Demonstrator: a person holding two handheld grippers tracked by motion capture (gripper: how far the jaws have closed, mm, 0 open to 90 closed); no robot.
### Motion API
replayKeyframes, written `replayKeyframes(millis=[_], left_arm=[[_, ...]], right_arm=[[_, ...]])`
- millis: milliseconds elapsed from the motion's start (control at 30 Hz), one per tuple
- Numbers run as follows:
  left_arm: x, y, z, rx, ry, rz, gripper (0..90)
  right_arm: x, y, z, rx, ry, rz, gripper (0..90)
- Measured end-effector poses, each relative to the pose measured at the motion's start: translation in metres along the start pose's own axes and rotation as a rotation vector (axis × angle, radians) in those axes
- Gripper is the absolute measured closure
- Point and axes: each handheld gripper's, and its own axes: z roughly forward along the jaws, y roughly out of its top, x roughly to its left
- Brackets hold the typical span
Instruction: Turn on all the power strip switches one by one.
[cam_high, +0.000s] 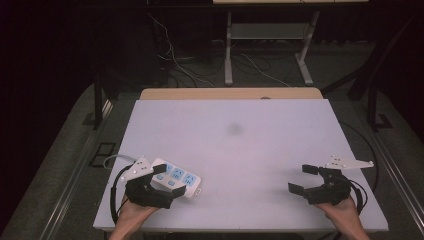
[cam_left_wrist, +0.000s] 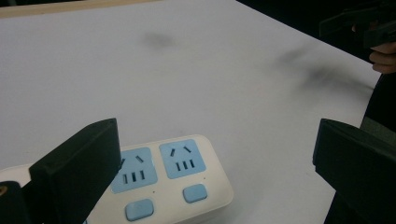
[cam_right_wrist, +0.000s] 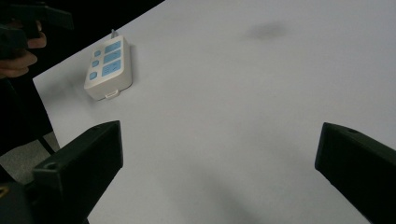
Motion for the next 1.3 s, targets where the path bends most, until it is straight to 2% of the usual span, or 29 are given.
replayKeyframes(millis=[467, 633, 933, 1300], left_arm=[[0.006, 0.006, 0.001, 0.061, -0.001, 0.005, 0.0], [0.008, 0.007, 0.004, 0.101, -0.007, 0.007, 0.0], [0.008, 0.018, 0.006, 0.178, -0.027, 0.047, 3.2], [0.007, 0.027, 0.014, 0.247, -0.04, 0.084, 6.5]], right_arm=[[0.0, -0.001, 0.001, 0.009, -0.001, 0.0, 0.7], [0.0, -0.002, 0.002, 0.015, -0.002, 0.0, 0.7], [0.001, -0.002, 0.003, 0.023, 0.0, -0.004, 0.7], [0.001, -0.002, 0.003, 0.025, 0.0, -0.005, 0.8]])
